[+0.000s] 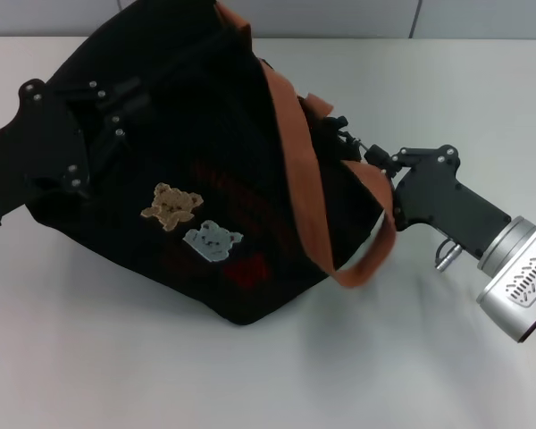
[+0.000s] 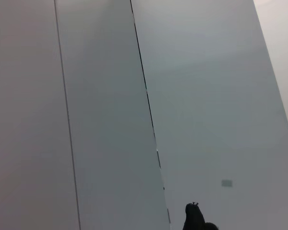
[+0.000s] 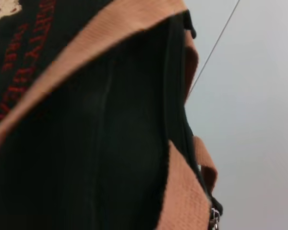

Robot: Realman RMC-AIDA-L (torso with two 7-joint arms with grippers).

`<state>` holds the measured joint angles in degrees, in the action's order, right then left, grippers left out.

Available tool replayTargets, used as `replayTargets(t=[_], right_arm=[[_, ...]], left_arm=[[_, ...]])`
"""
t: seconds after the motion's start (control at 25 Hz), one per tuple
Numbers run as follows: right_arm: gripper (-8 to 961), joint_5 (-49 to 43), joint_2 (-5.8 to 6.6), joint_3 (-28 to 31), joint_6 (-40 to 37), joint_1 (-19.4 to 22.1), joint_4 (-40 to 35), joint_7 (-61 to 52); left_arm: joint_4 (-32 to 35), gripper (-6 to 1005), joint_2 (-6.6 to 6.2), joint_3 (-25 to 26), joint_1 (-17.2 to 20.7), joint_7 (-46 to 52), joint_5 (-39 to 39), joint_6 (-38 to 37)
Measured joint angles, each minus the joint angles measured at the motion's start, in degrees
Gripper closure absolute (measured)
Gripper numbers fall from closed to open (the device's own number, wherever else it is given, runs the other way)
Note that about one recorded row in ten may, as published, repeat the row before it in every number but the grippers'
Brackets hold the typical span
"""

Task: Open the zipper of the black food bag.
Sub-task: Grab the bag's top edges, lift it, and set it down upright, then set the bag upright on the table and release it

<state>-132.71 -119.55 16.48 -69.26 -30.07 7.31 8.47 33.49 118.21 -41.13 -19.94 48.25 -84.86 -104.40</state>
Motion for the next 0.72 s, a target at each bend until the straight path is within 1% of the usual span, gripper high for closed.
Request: replayTargets(t=[0.12,0.28,0.44,0.48,0.52,0.56,0.64,0.72], right_arm=[[850,0.0,0.02,0.4,-0.7,0.3,0.3,-0.5],[841,0.1,0.06,2.5,-4.7,0.5,0.4,-4.3],[832,0.1,0.18,6.7,-10.7,1.3,0.1,-9.4],[829,0.1,0.18,6.7,-10.7,1.3,0.1,-9.4],[827,0.1,0.24,11.3,-13.6,2.0,0.0,-14.0],[774,0.1,0.25,11.6,-13.9,2.0,0.0,-14.5],[669,0.1,0.29,14.4,-15.2,2.3,-0.2,-18.3],[579,0.1,0.3,17.0,-16.0,2.6,-0.6,-22.1]], left_arm=[[0.0,884,-0.04,0.0,0.3,0.0,0.0,0.3],[-1.5,881,-0.06,0.1,0.7,0.0,0.0,2.0],[-3.7,878,-0.09,1.2,2.3,-0.3,0.0,5.8],[-4.4,878,-0.05,1.7,3.0,-0.7,0.1,7.2],[-5.2,877,-0.02,2.0,3.5,-1.2,0.0,8.1],[-6.2,876,0.02,2.7,3.9,-2.2,0.1,9.0],[-9.6,875,0.19,5.0,4.4,-5.0,0.1,10.8],[-14.9,873,0.38,8.8,4.0,-9.2,0.1,12.7]])
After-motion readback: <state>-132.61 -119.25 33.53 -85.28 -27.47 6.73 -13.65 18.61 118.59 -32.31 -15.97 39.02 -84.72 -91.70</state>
